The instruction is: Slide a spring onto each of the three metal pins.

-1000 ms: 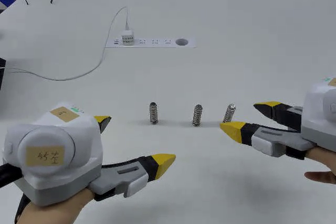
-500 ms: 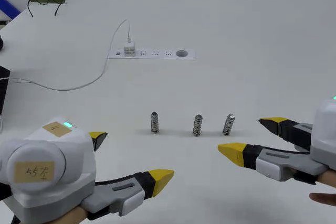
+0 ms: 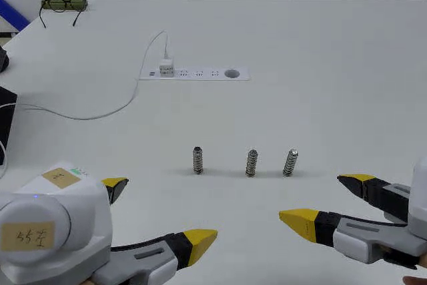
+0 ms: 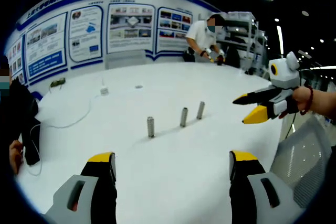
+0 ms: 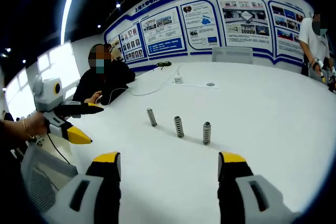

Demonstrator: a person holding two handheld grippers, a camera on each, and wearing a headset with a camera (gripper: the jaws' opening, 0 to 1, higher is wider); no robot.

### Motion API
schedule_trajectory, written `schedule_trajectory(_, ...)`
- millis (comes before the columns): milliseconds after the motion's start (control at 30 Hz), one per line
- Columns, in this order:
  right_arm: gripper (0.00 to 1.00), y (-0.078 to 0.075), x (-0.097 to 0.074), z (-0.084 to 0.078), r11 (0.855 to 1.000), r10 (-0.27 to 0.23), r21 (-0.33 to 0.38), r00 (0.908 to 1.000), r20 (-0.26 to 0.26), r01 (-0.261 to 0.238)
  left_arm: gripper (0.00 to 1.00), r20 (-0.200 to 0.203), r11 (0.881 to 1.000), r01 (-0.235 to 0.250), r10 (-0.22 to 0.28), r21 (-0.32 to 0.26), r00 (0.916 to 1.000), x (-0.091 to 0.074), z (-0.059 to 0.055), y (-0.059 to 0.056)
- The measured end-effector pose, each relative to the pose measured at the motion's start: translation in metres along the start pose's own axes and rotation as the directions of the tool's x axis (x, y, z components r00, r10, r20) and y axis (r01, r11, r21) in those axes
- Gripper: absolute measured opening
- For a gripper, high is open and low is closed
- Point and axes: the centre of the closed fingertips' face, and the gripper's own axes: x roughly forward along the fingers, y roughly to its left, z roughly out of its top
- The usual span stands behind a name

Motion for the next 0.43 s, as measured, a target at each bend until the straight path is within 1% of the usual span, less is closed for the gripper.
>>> schedule_trajectory(100,0.78,0.0022,-0.0024,-0.0039,1.0,-0.008,-0.014,0.9999,-0.011,0.007,0.92,0.006,1.0,0.005,-0.005,-0.004,1.0,-0.0015,0.0004,-0.0014)
schedule_trajectory(233,0.79,0.0042,-0.0041,-0.0054,1.0,-0.008,-0.019,0.9999,-0.012,0.008,0.93,-0.006,1.0,0.005,-0.005,-0.003,1.0,-0.0026,-0.0021,-0.0025)
schedule_trajectory(433,0.84,0.006,-0.0067,-0.0072,0.998,-0.024,-0.058,0.9994,-0.026,0.023,0.94,-0.005,1.0,0.002,-0.002,-0.003,1.0,-0.0053,-0.0032,-0.0039)
